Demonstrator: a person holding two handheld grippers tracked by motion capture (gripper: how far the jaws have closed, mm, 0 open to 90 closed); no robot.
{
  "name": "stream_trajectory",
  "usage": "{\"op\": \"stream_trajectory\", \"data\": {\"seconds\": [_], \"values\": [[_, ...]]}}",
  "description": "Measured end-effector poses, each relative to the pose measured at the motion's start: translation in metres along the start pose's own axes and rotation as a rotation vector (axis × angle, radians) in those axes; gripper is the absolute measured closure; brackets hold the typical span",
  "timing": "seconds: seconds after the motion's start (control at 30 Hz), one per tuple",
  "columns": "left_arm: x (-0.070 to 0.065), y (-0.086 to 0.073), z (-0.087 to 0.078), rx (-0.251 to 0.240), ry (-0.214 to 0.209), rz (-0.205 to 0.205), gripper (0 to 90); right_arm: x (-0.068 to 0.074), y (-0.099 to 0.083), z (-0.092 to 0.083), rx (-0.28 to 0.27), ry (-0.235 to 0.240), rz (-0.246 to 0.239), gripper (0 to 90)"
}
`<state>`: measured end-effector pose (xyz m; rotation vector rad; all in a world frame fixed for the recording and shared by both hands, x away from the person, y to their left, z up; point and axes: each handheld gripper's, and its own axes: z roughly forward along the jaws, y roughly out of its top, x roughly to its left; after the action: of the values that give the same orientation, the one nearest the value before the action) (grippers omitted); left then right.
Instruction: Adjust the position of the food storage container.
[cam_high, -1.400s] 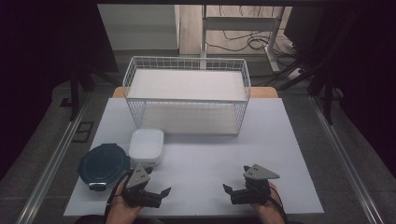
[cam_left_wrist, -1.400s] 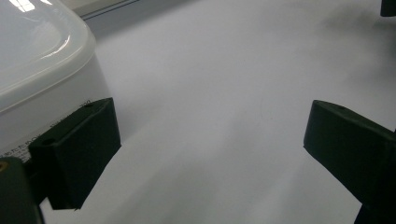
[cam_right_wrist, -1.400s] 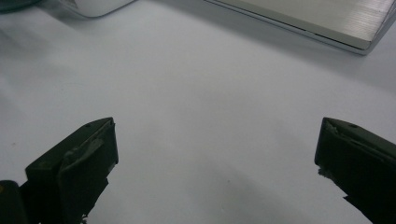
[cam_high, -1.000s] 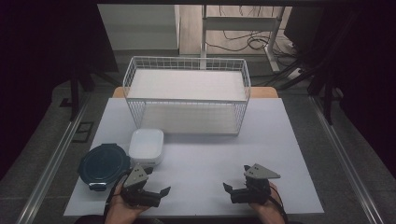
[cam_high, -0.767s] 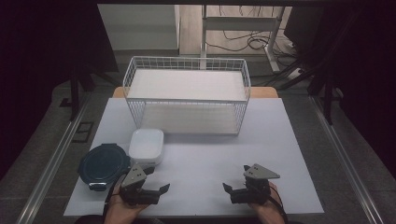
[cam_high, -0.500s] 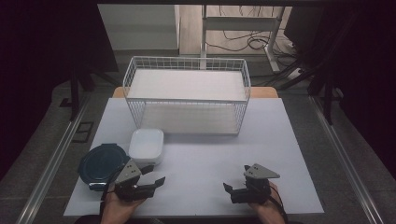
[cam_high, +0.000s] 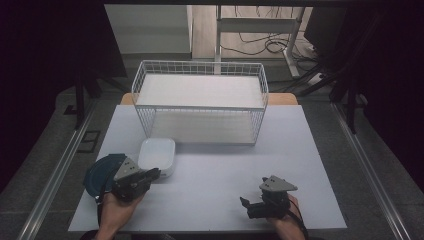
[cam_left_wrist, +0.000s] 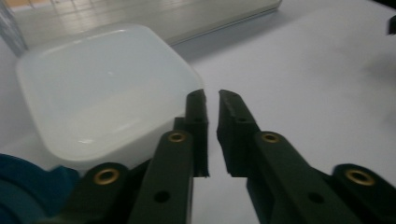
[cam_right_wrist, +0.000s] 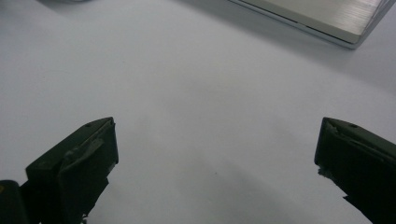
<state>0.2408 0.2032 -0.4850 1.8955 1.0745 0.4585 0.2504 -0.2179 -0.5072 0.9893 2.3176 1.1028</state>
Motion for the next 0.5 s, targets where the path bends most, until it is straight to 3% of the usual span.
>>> {"op": "stream_trajectory", "data": {"seconds": [0.07,0.33,0.4,0.5], "values": [[0.008,0.006,0.001,0.009,0.018,-0.002,89.6,-0.001,0.000,0.000,0.000,-0.002,0.000,0.0],[0.040,0.024,0.006,0.055,0.108,-0.009,89.9,0.000,-0.001,0.001,0.018,-0.004,-0.013,0.0],[0.052,0.030,0.011,0.081,0.146,-0.005,89.9,0.000,-0.001,0.001,0.019,-0.004,-0.011,0.0],[0.059,0.033,0.014,0.105,0.157,-0.004,89.9,-0.001,-0.001,0.000,0.019,-0.009,-0.011,0.0]]}}
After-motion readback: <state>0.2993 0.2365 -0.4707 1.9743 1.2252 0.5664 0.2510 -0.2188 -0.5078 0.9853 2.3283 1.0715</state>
